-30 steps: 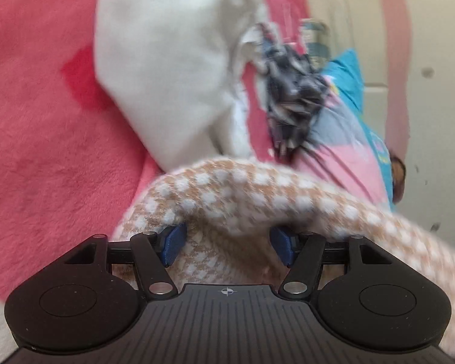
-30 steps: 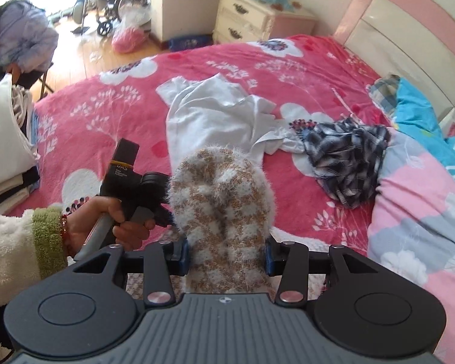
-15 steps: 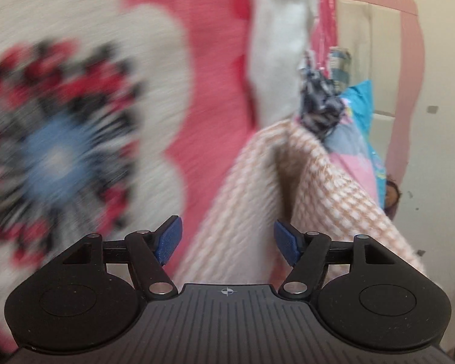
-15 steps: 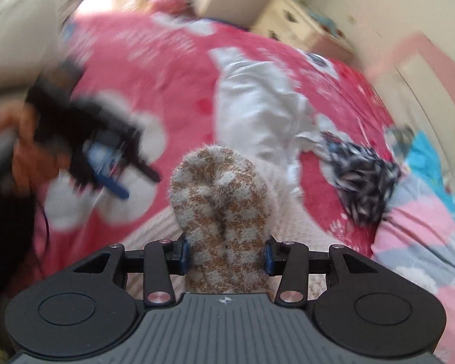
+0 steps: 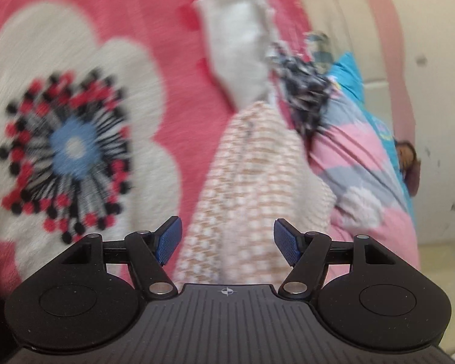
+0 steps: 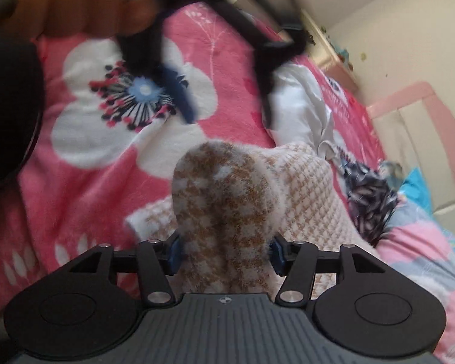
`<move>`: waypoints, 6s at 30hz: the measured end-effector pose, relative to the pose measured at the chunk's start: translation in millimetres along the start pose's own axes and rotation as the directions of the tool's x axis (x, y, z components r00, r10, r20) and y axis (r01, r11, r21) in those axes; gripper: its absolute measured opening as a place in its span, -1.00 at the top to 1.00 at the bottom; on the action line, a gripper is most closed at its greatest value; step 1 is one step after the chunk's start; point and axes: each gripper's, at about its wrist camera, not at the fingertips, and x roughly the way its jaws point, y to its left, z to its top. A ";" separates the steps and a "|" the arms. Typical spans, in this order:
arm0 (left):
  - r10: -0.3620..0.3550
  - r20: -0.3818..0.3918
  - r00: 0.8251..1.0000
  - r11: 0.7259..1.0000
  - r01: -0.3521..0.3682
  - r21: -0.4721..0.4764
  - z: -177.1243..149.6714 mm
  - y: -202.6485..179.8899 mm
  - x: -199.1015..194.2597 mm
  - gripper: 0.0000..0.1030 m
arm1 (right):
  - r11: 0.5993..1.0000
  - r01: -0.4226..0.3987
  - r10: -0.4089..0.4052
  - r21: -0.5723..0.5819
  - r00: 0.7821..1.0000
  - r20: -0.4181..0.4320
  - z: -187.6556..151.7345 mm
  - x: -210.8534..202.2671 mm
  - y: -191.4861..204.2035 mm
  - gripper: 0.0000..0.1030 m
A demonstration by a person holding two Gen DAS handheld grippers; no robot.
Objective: Fold clothes
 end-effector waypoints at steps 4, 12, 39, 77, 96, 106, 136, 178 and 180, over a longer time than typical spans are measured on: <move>0.066 -0.031 0.997 0.966 -0.057 0.254 -19.0 -49.7 13.6 -0.42 | 0.999 -0.031 0.030 0.036 0.999 0.010 -12.1 -14.3 -8.8 -0.16; 0.205 -0.032 0.978 0.915 -0.180 0.362 -46.8 -49.2 29.3 -0.45 | 0.793 -0.170 0.142 0.585 0.985 0.094 -77.0 -67.2 -133.8 0.08; -0.106 -0.071 0.992 0.983 0.115 0.142 -41.0 -65.3 36.6 0.21 | 0.595 -0.262 0.169 0.760 0.965 0.200 -117.7 1.4 -182.2 0.41; -0.063 0.143 0.988 0.686 -0.061 0.725 -106.0 -78.5 62.3 0.02 | 0.688 -0.337 0.281 0.642 0.940 0.192 -27.9 32.6 -226.3 0.77; -0.009 0.120 0.993 0.578 -0.092 0.811 -110.8 -62.4 48.3 -0.01 | 0.504 -0.437 0.477 0.745 0.860 0.182 15.2 164.4 -213.8 0.99; -0.008 0.147 0.989 0.525 -0.121 0.842 -112.3 -60.9 47.0 -0.04 | 0.369 -0.377 0.324 0.850 0.909 0.263 -17.0 140.1 -230.2 0.96; 0.190 0.142 0.972 0.605 -0.229 0.762 -107.9 -92.5 21.8 -0.10 | 0.224 -0.224 0.084 0.948 0.974 0.210 -159.3 96.4 -308.2 0.63; 0.269 0.207 0.941 0.576 -0.330 0.748 -136.7 -107.8 42.2 -0.15 | 0.499 -0.211 0.411 0.840 0.911 -0.015 -106.4 32.7 -129.0 0.49; 0.255 0.197 0.947 0.605 -0.315 0.731 -133.4 -103.4 38.5 -0.15 | 0.502 -0.188 0.408 0.844 0.912 -0.039 -102.3 32.8 -129.7 0.49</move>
